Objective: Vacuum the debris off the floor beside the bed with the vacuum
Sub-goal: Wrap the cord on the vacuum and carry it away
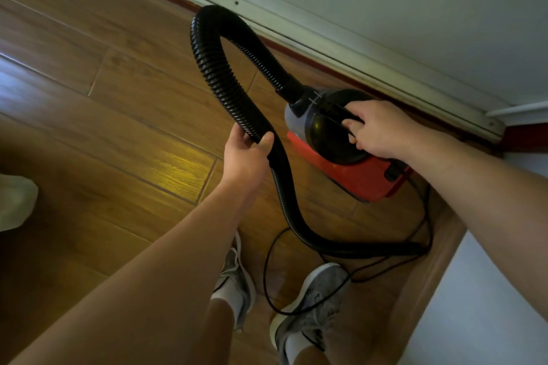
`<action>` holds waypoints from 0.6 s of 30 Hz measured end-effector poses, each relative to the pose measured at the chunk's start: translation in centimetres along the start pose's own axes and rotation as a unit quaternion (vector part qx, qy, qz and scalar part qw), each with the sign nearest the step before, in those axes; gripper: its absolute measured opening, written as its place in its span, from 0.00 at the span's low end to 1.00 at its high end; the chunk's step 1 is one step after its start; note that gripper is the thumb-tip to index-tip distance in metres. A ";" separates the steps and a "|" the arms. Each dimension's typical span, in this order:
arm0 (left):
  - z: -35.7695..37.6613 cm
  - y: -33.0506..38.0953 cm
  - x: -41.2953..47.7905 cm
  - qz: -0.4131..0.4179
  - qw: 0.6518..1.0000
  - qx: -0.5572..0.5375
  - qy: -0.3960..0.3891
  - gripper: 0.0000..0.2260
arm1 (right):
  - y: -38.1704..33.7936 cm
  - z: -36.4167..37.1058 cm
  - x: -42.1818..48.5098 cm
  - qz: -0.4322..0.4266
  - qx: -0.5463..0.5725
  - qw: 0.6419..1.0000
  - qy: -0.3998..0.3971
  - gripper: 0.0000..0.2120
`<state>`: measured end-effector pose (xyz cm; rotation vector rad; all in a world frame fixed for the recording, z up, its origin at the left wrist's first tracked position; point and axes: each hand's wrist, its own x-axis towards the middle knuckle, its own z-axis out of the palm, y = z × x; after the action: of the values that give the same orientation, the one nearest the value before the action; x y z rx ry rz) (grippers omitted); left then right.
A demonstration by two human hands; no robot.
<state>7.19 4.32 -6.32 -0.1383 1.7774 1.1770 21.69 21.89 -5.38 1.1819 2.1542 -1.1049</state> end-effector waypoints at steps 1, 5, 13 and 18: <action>-0.1 -0.2 0.2 0.002 1.000 0.002 -0.004 0.11 | 0.0 -0.2 0.3 0.002 -0.002 1.000 -0.002 0.08; 0.1 -0.3 0.6 0.010 1.000 -0.016 -0.004 0.10 | -0.7 -0.6 0.9 -0.014 0.010 1.000 -0.017 0.09; 0.1 0.2 0.7 0.017 0.999 -0.033 -0.007 0.09 | -1.3 -0.3 1.0 -0.029 0.028 0.999 -0.032 0.07; 0.1 -0.1 0.6 0.019 1.000 -0.013 -0.002 0.09 | -0.5 -0.2 1.4 -0.030 0.035 0.999 -0.027 0.07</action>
<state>6.92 4.57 -6.85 -0.1173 1.7692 1.2268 20.53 22.59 -6.04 1.1106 2.1390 -1.2332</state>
